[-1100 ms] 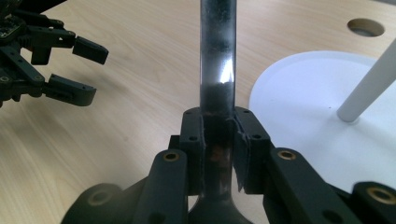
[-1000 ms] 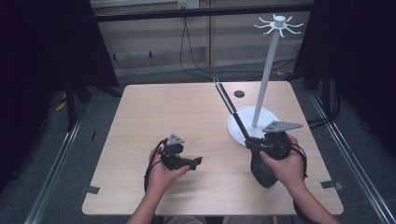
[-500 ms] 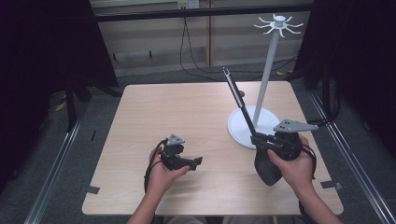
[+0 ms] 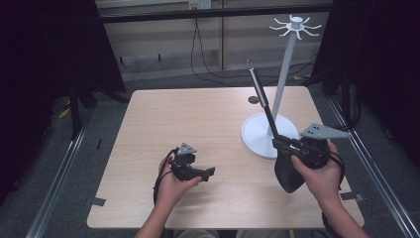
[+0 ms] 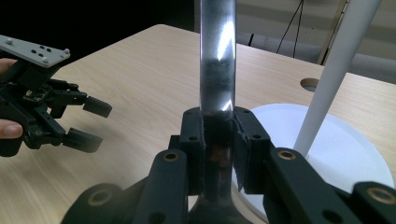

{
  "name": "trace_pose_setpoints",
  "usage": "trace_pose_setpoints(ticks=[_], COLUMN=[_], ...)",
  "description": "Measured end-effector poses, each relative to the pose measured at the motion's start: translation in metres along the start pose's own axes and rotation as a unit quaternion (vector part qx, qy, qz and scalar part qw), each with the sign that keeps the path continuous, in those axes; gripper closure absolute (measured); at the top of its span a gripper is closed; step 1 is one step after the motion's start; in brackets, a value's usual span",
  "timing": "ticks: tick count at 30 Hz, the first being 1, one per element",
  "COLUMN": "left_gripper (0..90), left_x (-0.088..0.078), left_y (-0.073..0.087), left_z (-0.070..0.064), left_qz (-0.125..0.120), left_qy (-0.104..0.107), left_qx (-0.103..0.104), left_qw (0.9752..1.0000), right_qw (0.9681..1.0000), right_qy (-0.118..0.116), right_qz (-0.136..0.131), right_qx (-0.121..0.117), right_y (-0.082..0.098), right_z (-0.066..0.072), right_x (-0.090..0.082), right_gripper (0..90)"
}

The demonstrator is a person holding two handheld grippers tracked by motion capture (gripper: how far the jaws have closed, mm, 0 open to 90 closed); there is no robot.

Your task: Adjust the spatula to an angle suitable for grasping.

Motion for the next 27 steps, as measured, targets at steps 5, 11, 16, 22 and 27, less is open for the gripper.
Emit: trace_pose_setpoints(ticks=[5, 11, 16, 22, 27], left_gripper=[10.0, 10.1, 10.2, 10.4, 10.4], left_x=[0.001, 0.001, 0.002, 0.002, 0.0], left_y=[0.0, 0.0, 0.0, 0.0, -0.001], left_z=[-0.001, -0.001, -0.002, -0.002, -0.002], left_qz=[0.001, 0.002, 0.001, 0.002, -0.002], left_qy=[-0.002, -0.002, -0.002, -0.002, -0.003], left_qx=[-0.001, 0.001, 0.0, 0.0, 0.0], left_qw=[1.0, 1.0, 1.0, 1.0, 1.0], right_qw=[0.9999, 0.9995, 0.9989, 0.9982, 0.9977], right_qy=[0.006, 0.016, 0.022, 0.027, 0.033], right_qz=[-0.01, -0.029, -0.042, -0.053, -0.059], right_qx=[0.002, 0.002, 0.002, 0.005, 0.007], right_y=[-0.002, -0.006, -0.009, -0.012, -0.013], right_z=[-0.002, -0.004, -0.007, -0.009, -0.011], right_x=[-0.007, -0.015, -0.022, -0.028, -0.032], right_gripper=[75.8, 75.8, 75.8, 75.8, 75.8])
Point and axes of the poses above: each handheld gripper's, and its own axes: x roughly forward along the jaws, y roughly out of its underside, z roughly to its left, the point moved 5 cm from there along x, roughly forward along the jaws, and after that the axes turned 5 degrees about -y, right-handed, at the moved point
